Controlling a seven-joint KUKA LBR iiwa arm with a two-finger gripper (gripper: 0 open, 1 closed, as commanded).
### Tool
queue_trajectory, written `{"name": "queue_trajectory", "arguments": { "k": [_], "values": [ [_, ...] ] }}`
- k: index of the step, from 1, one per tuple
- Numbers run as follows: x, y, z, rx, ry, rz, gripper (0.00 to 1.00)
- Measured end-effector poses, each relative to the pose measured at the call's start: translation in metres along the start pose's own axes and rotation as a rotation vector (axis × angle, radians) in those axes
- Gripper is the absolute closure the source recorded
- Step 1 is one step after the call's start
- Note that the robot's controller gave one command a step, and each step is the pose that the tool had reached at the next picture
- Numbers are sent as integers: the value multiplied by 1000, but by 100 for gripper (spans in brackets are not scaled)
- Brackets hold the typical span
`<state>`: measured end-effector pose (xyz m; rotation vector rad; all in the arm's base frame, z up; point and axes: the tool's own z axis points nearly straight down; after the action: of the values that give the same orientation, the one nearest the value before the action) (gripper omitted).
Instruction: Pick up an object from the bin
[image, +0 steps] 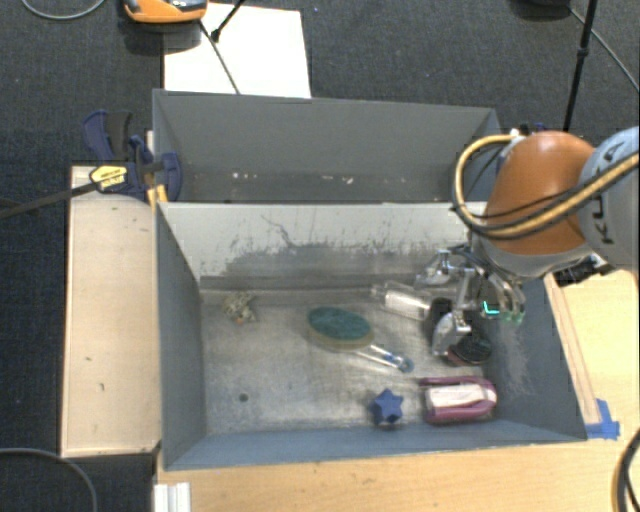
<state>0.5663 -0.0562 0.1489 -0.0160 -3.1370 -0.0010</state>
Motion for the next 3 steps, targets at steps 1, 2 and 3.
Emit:
{"name": "queue_trajectory", "arguments": {
  "k": [1,2,3],
  "values": [
    [24,67,78,-1,-12,17,0],
    [21,64,74,0,-18,19,100],
    [23,63,-88,1,-15,-41,100]
  ]
}}
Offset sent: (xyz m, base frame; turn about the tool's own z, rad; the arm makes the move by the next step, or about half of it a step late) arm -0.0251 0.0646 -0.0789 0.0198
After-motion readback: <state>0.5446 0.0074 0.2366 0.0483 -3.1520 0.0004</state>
